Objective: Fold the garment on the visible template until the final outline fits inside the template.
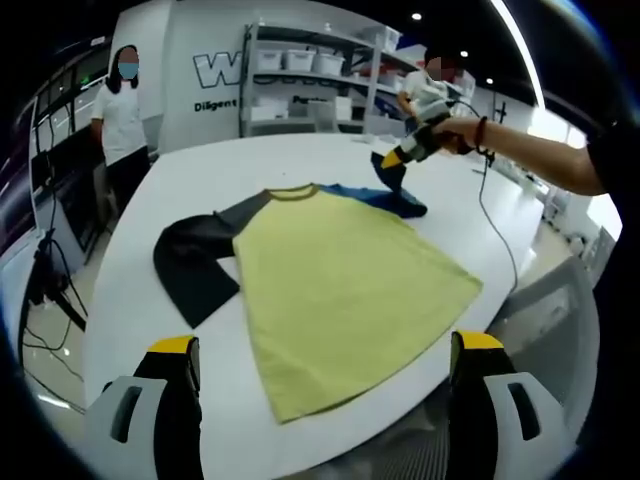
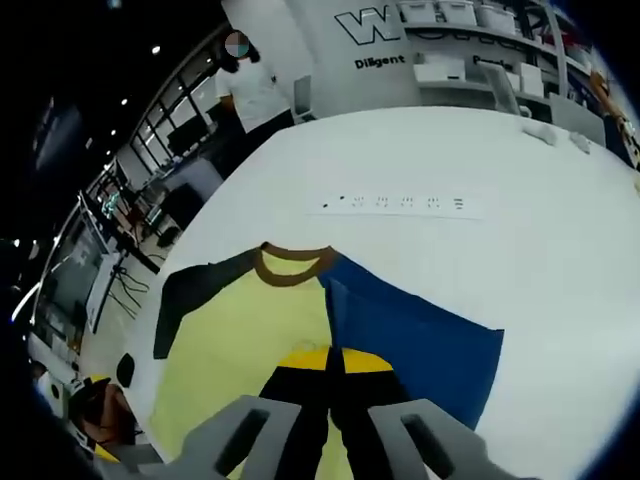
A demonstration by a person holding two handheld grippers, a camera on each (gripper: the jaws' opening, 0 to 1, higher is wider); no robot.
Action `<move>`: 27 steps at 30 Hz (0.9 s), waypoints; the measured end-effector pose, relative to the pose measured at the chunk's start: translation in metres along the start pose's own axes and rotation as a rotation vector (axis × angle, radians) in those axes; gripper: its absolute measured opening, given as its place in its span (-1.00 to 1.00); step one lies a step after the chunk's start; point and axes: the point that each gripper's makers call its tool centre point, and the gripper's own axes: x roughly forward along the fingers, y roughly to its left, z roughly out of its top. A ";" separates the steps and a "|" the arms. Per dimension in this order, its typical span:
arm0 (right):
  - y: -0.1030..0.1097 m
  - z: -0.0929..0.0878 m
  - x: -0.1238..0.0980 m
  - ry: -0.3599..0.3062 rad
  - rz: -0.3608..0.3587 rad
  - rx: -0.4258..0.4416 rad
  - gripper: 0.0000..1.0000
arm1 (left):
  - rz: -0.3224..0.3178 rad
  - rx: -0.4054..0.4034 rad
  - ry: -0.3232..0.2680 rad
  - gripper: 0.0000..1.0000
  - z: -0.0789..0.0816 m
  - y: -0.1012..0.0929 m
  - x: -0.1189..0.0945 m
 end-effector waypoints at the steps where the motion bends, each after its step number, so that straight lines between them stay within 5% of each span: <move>1: 0.006 0.001 0.002 0.005 0.009 -0.012 -1.00 | 0.000 0.001 0.001 0.98 0.000 0.000 0.000; 27: 0.103 0.006 0.039 0.044 0.116 -0.132 -1.00 | 0.003 -0.003 0.007 0.98 -0.004 0.003 -0.004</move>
